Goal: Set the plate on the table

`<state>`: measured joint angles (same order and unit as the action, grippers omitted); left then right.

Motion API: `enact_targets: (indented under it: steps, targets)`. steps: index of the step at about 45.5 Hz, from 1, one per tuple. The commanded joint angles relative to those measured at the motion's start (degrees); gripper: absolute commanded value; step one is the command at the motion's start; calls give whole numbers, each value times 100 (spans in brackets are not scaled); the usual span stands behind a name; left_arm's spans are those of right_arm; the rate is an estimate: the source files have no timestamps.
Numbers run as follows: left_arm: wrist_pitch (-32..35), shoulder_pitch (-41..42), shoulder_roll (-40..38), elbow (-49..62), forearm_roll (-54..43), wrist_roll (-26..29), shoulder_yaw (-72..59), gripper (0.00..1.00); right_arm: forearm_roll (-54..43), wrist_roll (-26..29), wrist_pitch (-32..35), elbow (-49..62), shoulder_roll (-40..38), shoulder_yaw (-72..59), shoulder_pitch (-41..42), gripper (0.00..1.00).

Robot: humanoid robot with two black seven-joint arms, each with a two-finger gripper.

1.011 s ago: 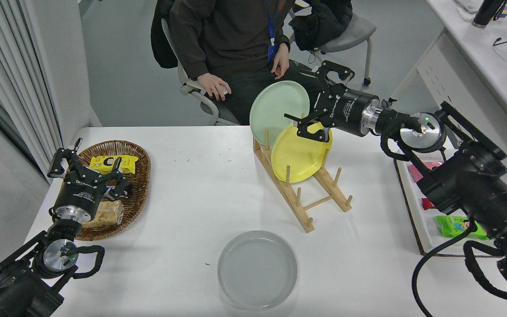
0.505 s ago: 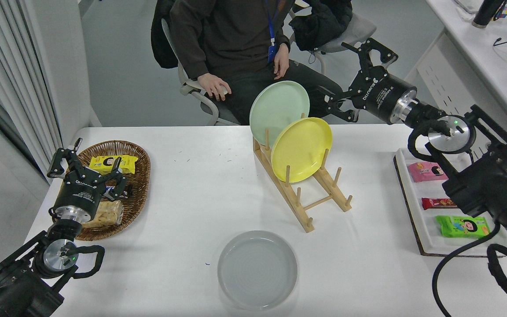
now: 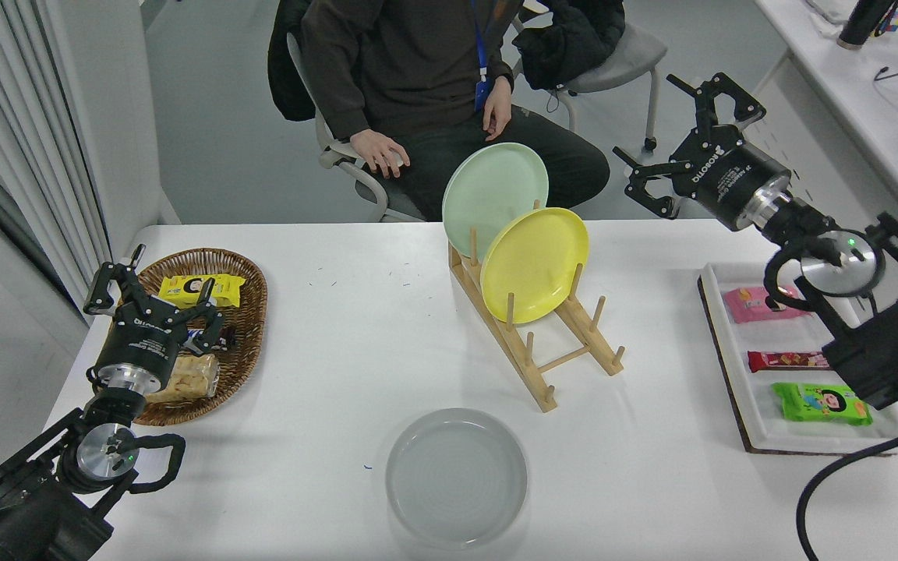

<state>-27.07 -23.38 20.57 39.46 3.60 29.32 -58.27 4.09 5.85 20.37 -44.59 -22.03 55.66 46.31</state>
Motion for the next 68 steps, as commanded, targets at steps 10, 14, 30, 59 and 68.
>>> enact_targets:
  steps: [10,14,30,59,68]
  targets:
    - [0,0,0,0,0,3,0,98,444,-22,29,125,-100,305,-974,99]
    - [0,0,0,0,0,3,0,98,435,-22,46,143,-91,313,-1159,99]
    - [0,0,0,0,0,3,0,98,374,-40,81,249,-56,744,-1607,99]
    - [0,0,0,0,0,3,0,98,329,-31,380,231,261,2045,-2363,99]
    - [0,0,0,0,0,3,0,98,294,-31,556,249,269,2194,-2469,99]
